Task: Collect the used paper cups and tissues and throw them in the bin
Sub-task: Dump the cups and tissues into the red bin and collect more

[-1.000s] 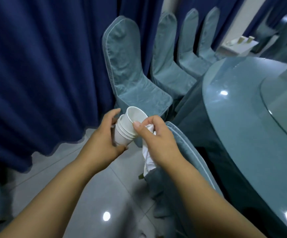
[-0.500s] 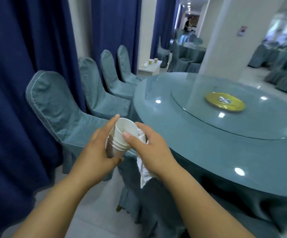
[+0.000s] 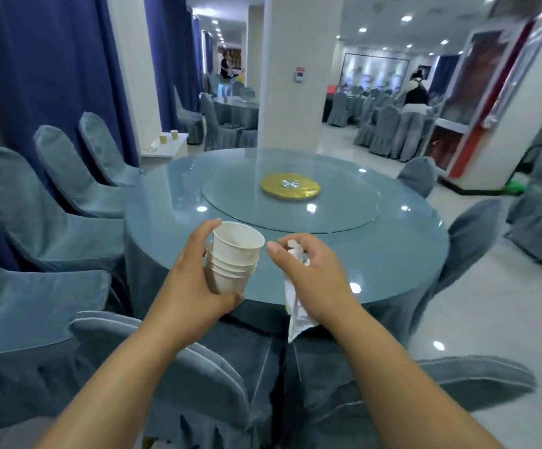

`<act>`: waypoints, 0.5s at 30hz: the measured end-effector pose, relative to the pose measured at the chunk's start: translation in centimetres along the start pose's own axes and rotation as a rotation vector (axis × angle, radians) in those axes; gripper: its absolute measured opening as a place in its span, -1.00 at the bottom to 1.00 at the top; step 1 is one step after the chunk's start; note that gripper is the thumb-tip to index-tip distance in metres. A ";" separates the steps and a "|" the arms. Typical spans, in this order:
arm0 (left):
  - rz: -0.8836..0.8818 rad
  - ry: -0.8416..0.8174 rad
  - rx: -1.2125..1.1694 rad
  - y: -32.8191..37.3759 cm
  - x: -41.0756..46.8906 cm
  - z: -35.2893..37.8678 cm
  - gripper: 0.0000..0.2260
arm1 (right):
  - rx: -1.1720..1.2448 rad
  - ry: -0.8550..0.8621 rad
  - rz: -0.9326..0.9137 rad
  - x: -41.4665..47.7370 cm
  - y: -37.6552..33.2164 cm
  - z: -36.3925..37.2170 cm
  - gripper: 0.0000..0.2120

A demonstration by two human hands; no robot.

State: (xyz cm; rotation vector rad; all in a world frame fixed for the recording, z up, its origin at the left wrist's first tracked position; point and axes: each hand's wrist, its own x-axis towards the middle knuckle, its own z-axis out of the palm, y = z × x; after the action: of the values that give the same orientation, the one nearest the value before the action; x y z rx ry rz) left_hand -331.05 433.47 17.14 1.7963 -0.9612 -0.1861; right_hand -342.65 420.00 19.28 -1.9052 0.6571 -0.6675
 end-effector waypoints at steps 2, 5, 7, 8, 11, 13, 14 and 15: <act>0.000 -0.033 -0.028 1.8 0.6 3.8 -0.16 | 0.011 0.095 0.029 -0.3 1.9 -4.6 -0.78; 0.000 -0.079 -0.079 4.9 1.4 10.4 -0.15 | 0.035 0.194 0.046 -0.9 5.4 -12.0 -0.72; 0.010 -0.091 -0.106 7.3 1.8 15.1 -0.15 | 0.035 0.249 0.047 -1.4 7.5 -17.3 -0.70; 0.013 -0.102 -0.129 8.7 1.9 17.6 -0.14 | 0.028 0.276 0.050 -1.7 8.6 -20.0 -0.70; 0.031 -0.152 -0.183 12.5 2.1 25.1 -0.14 | 0.014 0.364 0.051 -2.7 11.7 -27.8 -0.71; 0.058 -0.191 -0.198 14.9 2.3 29.5 -0.14 | 0.005 0.433 0.056 -3.5 13.5 -32.4 -0.70; 0.068 -0.213 -0.201 16.0 2.5 31.5 -0.14 | -0.002 0.465 0.067 -3.9 14.3 -34.6 -0.71; 0.077 -0.233 -0.204 17.0 2.8 33.3 -0.14 | -0.011 0.494 0.081 -4.1 15.1 -36.6 -0.72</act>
State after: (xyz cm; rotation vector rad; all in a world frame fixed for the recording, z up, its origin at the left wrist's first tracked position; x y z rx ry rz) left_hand -355.85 405.27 17.51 1.5706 -1.1311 -0.4377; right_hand -373.30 394.63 18.52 -1.7192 1.0404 -1.0978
